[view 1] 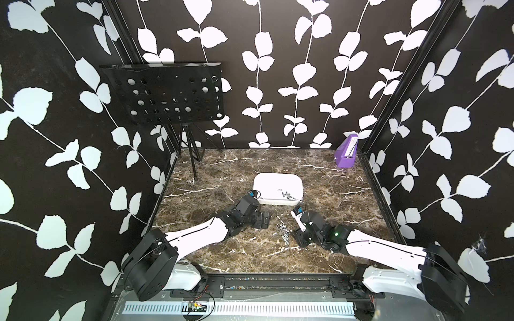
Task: Put the socket on the desktop into the storage box
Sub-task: Pick up the socket head from the center of the board.
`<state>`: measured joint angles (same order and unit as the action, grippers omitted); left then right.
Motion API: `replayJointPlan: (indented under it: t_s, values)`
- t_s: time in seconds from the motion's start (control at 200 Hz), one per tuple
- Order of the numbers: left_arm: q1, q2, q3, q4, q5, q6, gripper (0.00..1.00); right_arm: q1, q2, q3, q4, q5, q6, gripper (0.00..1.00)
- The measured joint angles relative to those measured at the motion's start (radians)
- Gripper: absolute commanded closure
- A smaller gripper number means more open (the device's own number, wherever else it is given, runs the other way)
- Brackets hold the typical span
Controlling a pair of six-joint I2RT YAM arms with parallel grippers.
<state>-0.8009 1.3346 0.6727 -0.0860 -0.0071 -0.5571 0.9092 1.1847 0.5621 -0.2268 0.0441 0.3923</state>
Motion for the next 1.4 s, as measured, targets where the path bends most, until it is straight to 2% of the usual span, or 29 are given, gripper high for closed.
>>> replayJointPlan:
  t_s: [0.55,0.76,1.4]
  values:
    - [0.000,0.011,0.000,-0.001,0.026,0.000,0.06,0.025,0.180,0.069,0.039,0.000,-0.008,0.55]
    - [0.000,0.011,0.000,-0.001,0.026,0.000,0.06,0.028,0.234,0.098,0.043,-0.004,-0.012,0.61]
    - [0.000,0.011,0.000,-0.001,0.026,0.000,0.06,0.034,0.280,0.125,0.034,0.013,-0.015,0.67]
